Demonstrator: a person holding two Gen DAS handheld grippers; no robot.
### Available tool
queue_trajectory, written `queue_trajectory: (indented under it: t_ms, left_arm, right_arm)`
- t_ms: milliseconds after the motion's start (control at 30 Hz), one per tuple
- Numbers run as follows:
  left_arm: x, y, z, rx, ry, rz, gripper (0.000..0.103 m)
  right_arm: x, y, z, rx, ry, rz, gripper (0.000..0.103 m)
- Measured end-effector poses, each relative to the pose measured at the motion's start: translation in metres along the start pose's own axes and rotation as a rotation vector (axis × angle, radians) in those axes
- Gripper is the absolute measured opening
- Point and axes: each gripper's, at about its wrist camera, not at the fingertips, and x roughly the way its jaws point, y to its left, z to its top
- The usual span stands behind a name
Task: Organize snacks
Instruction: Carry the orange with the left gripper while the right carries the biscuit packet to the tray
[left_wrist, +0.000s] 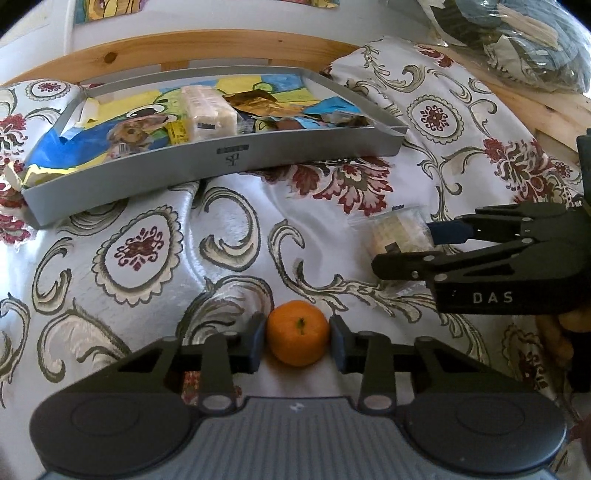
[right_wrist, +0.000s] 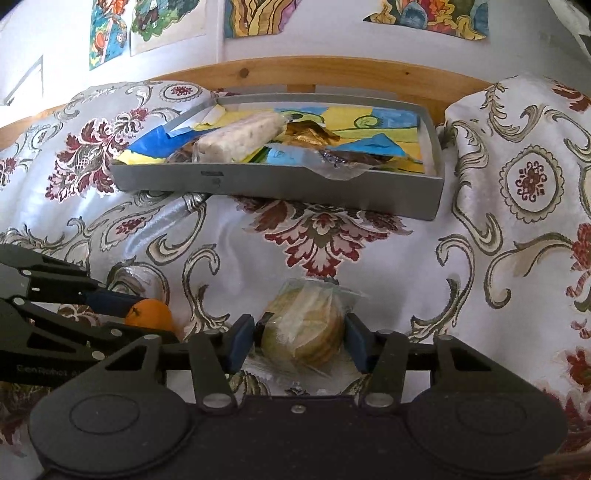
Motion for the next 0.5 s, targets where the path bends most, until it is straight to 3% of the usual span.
queue_trajectory:
  t_ms: [500]
  left_arm:
    - [-0.012, 0.000, 0.001, -0.009, -0.008, 0.023, 0.039]
  right_arm:
    - [-0.007, 0.020, -0.003, -0.130, -0.053, -0.053, 0.050]
